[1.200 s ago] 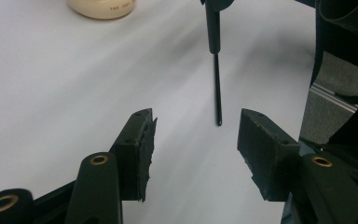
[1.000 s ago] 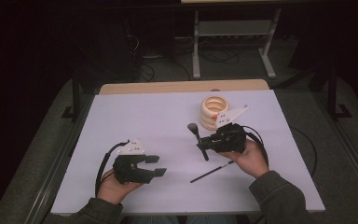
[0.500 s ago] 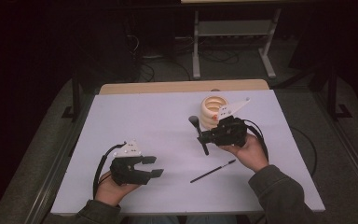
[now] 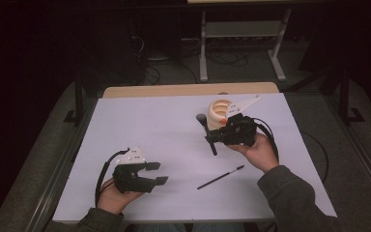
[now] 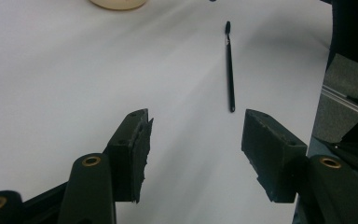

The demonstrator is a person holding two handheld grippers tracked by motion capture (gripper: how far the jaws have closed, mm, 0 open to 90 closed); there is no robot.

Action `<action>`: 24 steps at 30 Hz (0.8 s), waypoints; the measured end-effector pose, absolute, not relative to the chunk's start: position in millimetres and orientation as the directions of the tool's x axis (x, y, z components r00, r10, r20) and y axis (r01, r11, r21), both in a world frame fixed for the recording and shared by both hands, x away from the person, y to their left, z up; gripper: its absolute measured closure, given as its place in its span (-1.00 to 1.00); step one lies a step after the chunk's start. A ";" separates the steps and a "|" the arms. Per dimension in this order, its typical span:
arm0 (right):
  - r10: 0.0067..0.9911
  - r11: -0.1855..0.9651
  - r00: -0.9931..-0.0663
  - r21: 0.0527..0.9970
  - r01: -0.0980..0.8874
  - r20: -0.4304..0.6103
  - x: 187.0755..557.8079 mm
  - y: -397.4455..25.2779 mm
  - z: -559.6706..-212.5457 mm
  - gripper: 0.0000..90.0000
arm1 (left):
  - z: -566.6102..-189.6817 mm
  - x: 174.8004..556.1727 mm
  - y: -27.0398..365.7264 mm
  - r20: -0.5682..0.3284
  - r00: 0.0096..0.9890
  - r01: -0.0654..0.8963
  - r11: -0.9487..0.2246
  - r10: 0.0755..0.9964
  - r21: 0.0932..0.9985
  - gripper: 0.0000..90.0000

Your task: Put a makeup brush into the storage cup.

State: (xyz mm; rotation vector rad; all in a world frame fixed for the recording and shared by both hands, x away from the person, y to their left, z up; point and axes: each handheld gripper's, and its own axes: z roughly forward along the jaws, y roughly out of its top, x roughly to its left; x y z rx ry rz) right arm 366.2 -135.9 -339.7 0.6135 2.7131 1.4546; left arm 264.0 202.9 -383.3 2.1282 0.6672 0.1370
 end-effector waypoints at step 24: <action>0.420 0.440 -0.888 0.814 0.380 0.188 413.1 -149.2 -315.4 0.72 | -384.2 265.3 208.9 -0.146 0.843 0.420 -0.463 0.518 0.781 -0.12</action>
